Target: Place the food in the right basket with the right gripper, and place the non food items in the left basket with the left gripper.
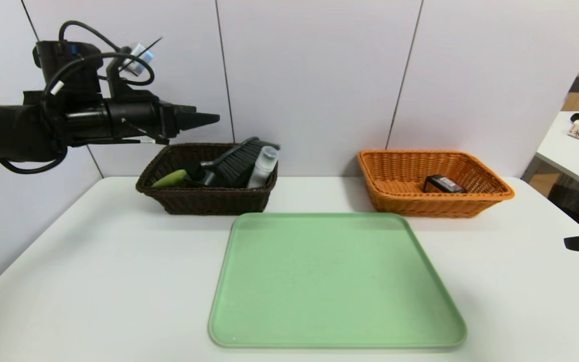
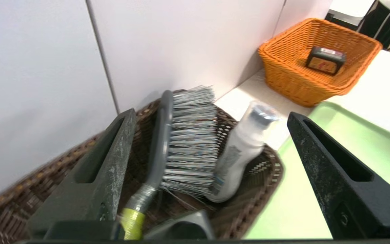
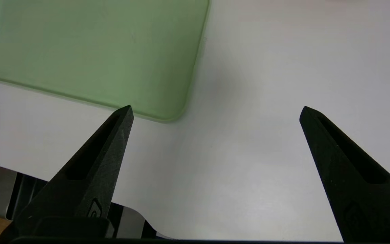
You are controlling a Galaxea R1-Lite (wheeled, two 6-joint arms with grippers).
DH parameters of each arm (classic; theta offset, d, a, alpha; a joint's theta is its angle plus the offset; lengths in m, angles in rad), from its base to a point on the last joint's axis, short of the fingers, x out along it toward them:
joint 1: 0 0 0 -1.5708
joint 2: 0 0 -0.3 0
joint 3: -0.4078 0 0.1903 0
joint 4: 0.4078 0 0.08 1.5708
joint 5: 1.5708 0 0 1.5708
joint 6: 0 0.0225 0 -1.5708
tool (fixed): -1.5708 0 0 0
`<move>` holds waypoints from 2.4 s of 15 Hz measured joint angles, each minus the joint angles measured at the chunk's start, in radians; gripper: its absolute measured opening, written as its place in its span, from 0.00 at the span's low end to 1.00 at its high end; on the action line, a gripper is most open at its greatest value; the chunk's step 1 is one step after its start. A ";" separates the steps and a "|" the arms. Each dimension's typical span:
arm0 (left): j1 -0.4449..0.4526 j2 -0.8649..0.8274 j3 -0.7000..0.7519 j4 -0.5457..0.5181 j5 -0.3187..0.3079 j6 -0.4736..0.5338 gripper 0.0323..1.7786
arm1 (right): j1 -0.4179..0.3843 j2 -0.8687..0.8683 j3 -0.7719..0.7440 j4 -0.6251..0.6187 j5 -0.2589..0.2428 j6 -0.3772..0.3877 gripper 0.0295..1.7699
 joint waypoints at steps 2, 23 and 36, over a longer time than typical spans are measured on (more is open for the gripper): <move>-0.043 -0.036 -0.055 0.149 0.066 -0.066 0.91 | 0.014 0.017 0.000 -0.011 0.005 0.001 0.96; -0.545 -0.322 0.013 0.516 0.598 -0.150 0.95 | 0.247 0.176 -0.106 -0.321 0.000 0.095 0.96; -0.346 -0.723 0.254 0.609 0.675 -0.133 0.95 | 0.223 -0.085 -0.015 -0.296 -0.018 0.096 0.96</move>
